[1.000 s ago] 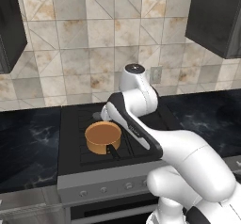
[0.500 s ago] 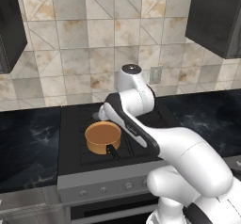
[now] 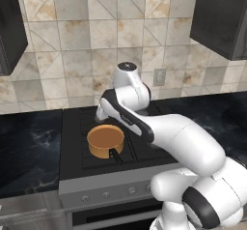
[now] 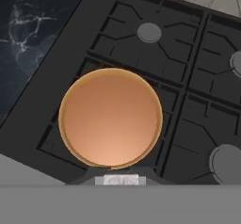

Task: Pick up the sugar cube(s) and place them in the saucepan with hot chocolate.

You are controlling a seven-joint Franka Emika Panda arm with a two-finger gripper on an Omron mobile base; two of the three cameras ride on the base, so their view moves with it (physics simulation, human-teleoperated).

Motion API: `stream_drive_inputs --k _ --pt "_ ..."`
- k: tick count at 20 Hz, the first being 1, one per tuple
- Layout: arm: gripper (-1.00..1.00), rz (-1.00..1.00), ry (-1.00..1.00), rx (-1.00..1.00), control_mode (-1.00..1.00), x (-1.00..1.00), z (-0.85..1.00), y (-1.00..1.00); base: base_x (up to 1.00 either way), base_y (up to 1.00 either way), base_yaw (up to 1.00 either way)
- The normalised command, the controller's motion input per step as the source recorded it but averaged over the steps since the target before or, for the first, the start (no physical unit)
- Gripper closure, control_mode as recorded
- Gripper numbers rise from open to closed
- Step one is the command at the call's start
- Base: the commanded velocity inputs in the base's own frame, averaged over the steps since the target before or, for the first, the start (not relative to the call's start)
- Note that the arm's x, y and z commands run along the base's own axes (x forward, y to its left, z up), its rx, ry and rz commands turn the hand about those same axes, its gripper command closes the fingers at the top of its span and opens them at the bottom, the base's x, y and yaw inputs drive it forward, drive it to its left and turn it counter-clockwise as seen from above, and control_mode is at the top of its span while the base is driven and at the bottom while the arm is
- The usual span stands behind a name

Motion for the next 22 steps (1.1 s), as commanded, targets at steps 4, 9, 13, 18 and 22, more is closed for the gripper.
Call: stream_drive_inputs --k 4,9,13,18,22 --pt "1.0 0.18 0.16 0.01 -1.0 0.0 -0.04 0.0 0.0 0.0 0.0" --pt "1.0 0.13 0.17 0.0 -1.0 0.03 -0.09 0.0 0.0 0.0 0.0" --pt "1.0 0.02 0.0 0.0 -1.0 0.22 0.0 0.0 0.0 0.0 0.0" --pt "1.0 0.0 0.0 -0.01 -1.0 0.32 0.0 0.0 0.0 0.0 0.0" --pt "1.0 0.0 0.0 -0.03 -1.0 0.29 0.0 0.02 0.0 0.0 0.0"
